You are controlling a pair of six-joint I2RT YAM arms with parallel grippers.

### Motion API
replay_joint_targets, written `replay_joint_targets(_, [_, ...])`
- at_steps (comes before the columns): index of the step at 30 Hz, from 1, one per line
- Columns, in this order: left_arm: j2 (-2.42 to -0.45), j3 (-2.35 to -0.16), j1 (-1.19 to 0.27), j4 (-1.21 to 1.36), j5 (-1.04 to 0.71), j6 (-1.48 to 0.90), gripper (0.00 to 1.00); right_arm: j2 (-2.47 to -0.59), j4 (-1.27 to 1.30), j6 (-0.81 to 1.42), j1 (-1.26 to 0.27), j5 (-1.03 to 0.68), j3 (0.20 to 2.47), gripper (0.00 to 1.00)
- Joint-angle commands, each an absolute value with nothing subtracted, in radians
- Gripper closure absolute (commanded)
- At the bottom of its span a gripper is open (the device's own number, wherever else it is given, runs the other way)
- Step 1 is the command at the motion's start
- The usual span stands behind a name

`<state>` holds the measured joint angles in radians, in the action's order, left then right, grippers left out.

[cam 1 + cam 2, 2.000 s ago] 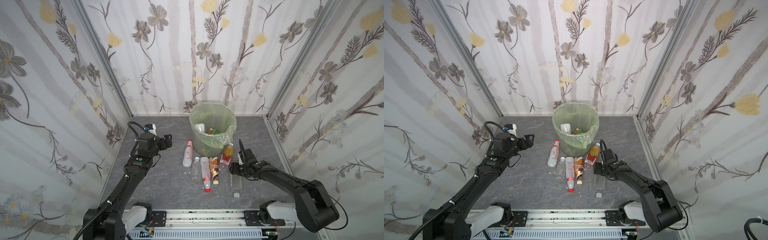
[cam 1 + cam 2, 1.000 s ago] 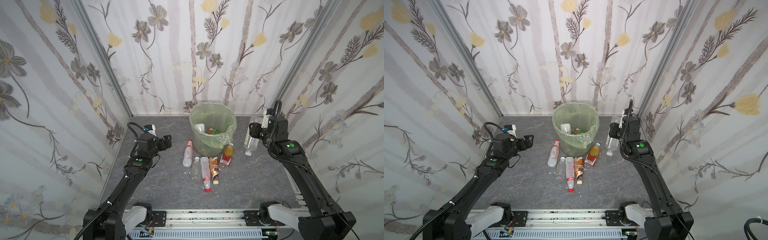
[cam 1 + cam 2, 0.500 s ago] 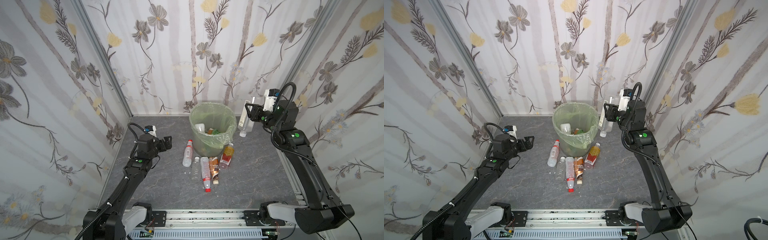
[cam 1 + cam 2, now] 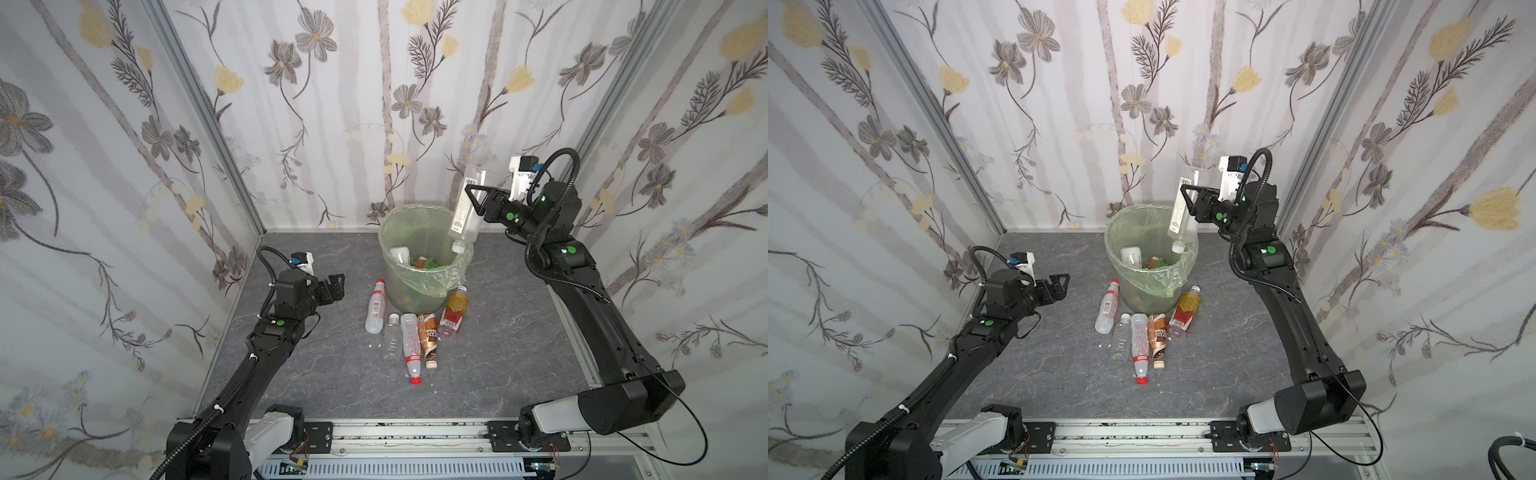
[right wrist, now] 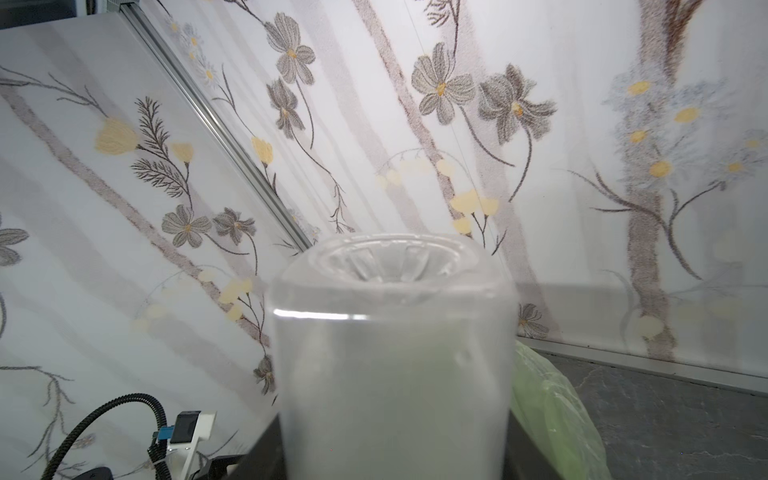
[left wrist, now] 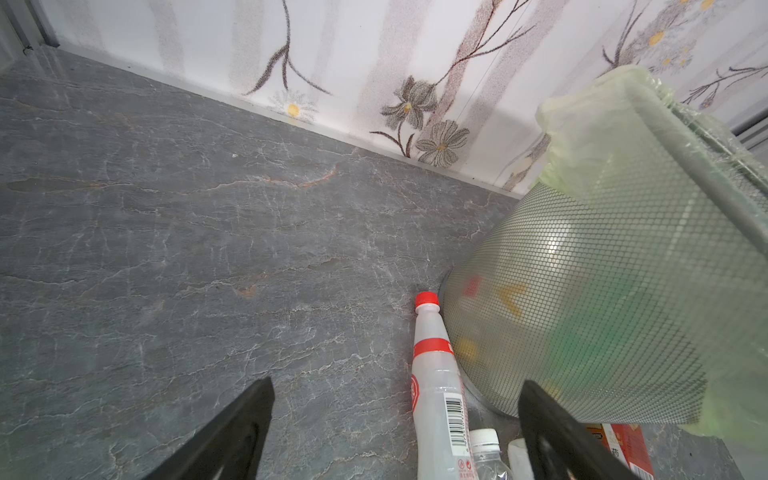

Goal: Put the plastic bottles in the bin
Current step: 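Lift the clear bottle with the right gripper and carry it over the bin, then open the right gripper to drop the clear bottle into the bin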

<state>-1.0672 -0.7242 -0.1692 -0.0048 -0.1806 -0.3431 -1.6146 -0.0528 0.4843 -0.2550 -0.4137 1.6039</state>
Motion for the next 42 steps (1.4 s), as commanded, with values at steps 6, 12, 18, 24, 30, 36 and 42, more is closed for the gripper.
replay_joint_targets(6, [-1.064, -0.724, -0.167, 0.025, -0.188, -0.342, 0.07, -1.726, 0.011, 0.516, -0.335, -0.417, 1.647, 0.48])
replay_joint_targets(12, [-1.048, -0.715, -0.166, 0.025, -0.186, -0.336, 0.06, -1.772, -0.004, 0.518, -0.357, -0.426, 1.657, 0.47])
replay_joint_targets(18, [-1.07, -0.728, -0.166, 0.025, -0.202, -0.339, 0.06, -1.823, -0.058, 0.5, -0.374, -0.443, 1.675, 0.44])
replay_joint_targets(24, [-1.086, -0.748, -0.165, 0.025, -0.207, -0.338, 0.07, -1.867, -0.101, 0.485, -0.39, -0.452, 1.69, 0.4])
replay_joint_targets(30, [-1.098, -0.759, -0.166, 0.025, -0.225, -0.339, 0.07, -1.9, -0.159, 0.461, -0.396, -0.472, 1.723, 0.3])
replay_joint_targets(36, [-1.097, -0.747, -0.166, 0.025, -0.231, -0.338, 0.07, -1.89, -0.22, 0.415, -0.396, -0.442, 1.74, 0.22])
replay_joint_targets(42, [-1.101, -0.741, -0.166, 0.025, -0.243, -0.339, 0.07, -1.858, -0.283, 0.356, -0.394, -0.369, 1.74, 0.2])
